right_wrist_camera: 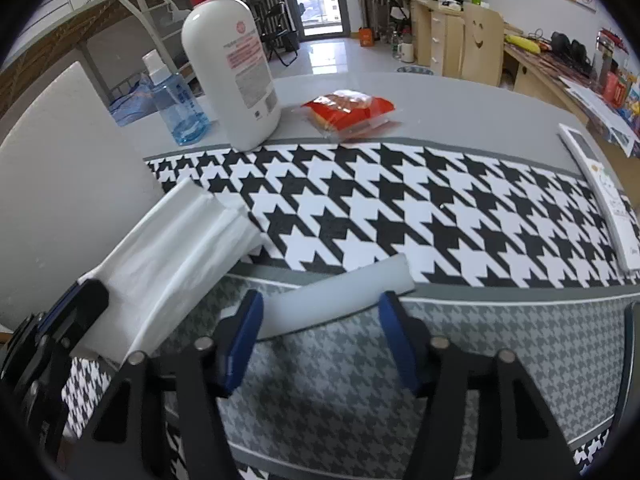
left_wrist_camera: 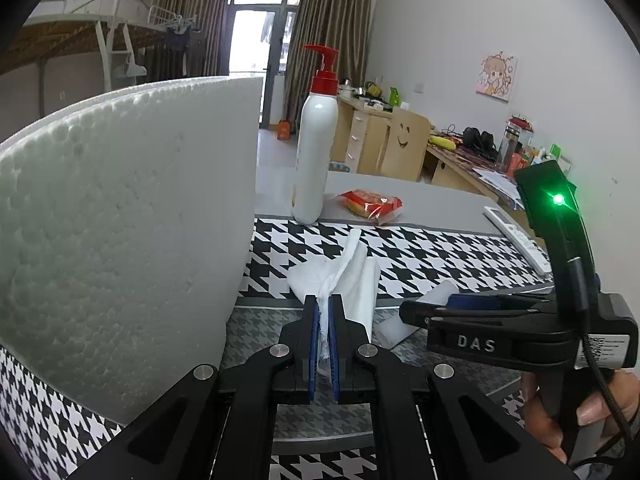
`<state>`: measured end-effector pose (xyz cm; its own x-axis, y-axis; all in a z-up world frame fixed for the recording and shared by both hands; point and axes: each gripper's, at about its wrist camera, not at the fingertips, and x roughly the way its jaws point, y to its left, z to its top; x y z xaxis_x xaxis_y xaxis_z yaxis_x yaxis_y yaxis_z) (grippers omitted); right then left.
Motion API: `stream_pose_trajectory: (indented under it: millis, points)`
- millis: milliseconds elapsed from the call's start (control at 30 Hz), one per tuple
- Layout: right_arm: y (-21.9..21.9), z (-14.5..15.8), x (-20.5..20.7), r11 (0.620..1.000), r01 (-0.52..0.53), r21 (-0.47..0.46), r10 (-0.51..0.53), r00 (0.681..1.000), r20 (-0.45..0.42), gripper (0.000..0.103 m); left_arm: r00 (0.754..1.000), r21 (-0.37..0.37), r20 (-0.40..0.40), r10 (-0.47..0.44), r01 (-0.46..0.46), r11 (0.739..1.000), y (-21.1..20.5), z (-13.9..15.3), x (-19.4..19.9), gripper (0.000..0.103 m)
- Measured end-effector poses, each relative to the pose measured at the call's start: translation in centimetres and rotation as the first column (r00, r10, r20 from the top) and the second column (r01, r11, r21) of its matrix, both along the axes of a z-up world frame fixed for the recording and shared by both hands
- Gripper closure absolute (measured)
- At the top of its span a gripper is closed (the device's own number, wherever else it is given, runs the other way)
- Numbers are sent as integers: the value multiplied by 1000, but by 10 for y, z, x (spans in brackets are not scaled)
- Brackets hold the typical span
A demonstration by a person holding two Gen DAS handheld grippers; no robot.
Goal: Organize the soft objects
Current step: 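Grasp the white roller with the right tool while the left tool holds the tissue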
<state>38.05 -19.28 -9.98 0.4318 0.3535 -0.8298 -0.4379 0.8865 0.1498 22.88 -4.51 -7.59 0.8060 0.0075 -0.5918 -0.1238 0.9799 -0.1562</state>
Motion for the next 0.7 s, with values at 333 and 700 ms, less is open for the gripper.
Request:
stream_pose_trajectory:
  millis: [333, 700]
  points:
    - [-9, 2, 9, 996, 78, 30, -75, 992, -100, 60, 1000, -7, 3, -9, 9, 1000, 1, 0, -3, 98]
    - [6, 1, 16, 991, 127, 33, -124, 990, -72, 83, 1000, -21, 11, -15, 15, 1000, 4, 2, -4, 98]
